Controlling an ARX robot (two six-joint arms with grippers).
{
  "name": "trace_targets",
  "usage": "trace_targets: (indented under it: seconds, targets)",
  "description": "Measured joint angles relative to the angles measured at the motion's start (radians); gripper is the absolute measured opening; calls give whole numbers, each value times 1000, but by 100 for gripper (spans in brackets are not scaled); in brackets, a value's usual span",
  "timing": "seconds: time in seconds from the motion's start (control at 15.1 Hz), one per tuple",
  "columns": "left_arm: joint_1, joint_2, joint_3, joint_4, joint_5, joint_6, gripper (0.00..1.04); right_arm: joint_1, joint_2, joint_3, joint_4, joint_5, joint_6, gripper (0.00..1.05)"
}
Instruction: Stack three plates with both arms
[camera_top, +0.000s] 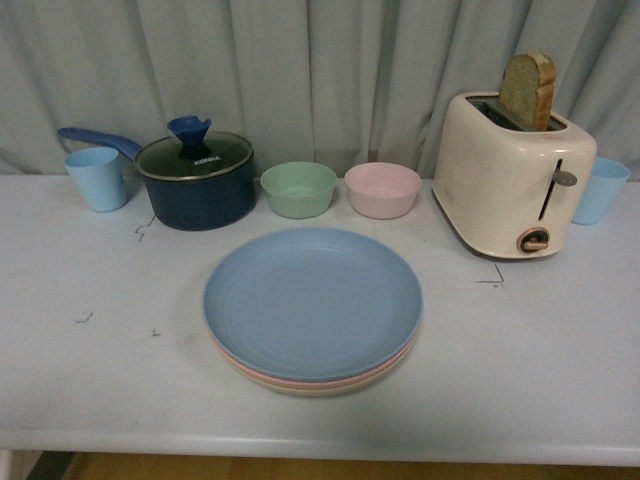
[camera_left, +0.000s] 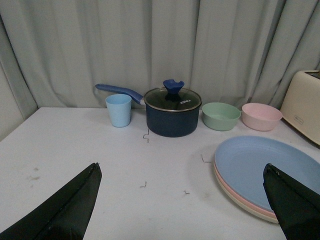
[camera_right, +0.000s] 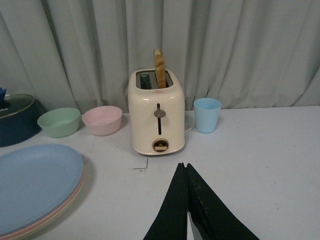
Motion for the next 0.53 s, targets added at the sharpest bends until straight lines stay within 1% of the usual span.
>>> trace_targets:
  seconds: [0.26, 0.53]
  targets:
    - [0, 0, 0, 0, 0, 0, 98, 0, -175, 0, -162, 0, 0, 2]
    - [0, 0, 0, 0, 0, 0, 98, 0, -293, 0, -276, 0, 0, 2]
